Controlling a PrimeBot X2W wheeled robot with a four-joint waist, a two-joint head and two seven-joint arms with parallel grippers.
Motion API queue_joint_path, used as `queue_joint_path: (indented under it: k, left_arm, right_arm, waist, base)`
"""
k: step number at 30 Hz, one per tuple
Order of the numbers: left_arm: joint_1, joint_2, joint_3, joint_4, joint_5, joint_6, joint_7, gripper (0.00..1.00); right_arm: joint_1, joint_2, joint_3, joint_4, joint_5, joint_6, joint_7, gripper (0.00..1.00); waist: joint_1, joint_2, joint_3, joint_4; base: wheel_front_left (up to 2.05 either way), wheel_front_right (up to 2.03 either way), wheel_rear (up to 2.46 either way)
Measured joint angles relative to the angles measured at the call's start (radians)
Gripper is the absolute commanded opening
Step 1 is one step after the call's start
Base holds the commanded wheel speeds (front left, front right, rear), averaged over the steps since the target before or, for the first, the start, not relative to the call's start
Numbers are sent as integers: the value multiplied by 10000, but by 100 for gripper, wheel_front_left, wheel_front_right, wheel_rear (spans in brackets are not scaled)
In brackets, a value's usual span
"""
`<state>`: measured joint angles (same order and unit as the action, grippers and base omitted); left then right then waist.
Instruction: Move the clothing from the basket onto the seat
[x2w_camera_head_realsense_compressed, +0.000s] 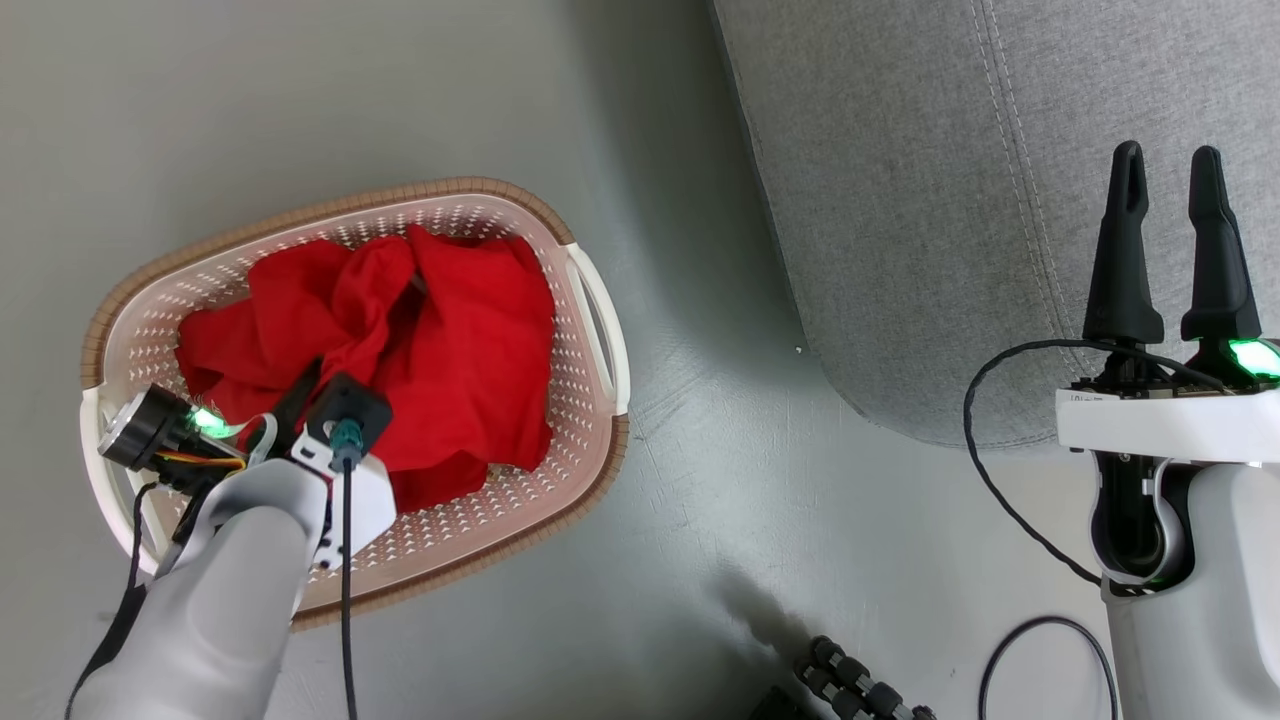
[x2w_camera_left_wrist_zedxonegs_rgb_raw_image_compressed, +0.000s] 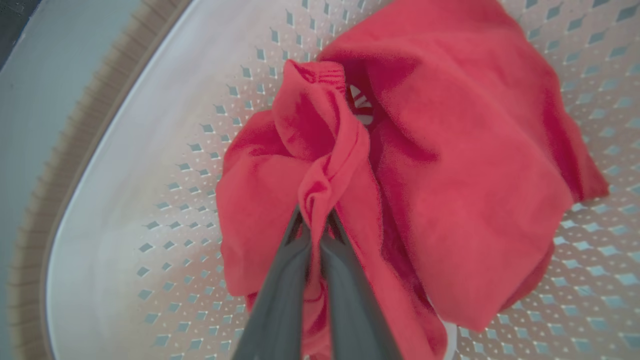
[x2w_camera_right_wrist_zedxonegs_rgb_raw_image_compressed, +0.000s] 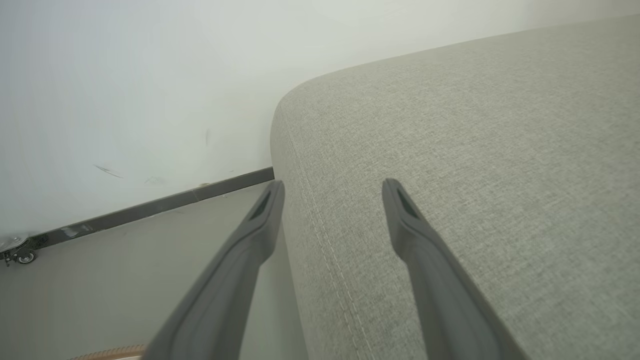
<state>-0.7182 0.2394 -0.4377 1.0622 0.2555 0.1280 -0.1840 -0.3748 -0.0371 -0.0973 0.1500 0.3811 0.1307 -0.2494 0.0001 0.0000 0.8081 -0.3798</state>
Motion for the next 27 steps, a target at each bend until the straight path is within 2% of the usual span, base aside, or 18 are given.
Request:
queue_joint_path:
  k: [4,17,27]
  left_arm:
    - [-107,-303,267,-73,-297,184,-117,0]
    - [-94,-401,593,-669,-692,602,-554,0]
    - [50,-817,686,-1478,-1068,717,-629,0]
  right_arm:
    - [-181,0,10,65,0,-2,0,100]
    - [-298,-2,-13,140,-226,0,0,100]
    - [-398,-6,-155,176,-671,0,0,100]
  waist:
    - [0,0,-118,84]
    - [0,0,-592,496]
    - [0,0,-1077,930]
  base:
    - [0,0,0]
    - [0,0,0]
    - [0,0,0]
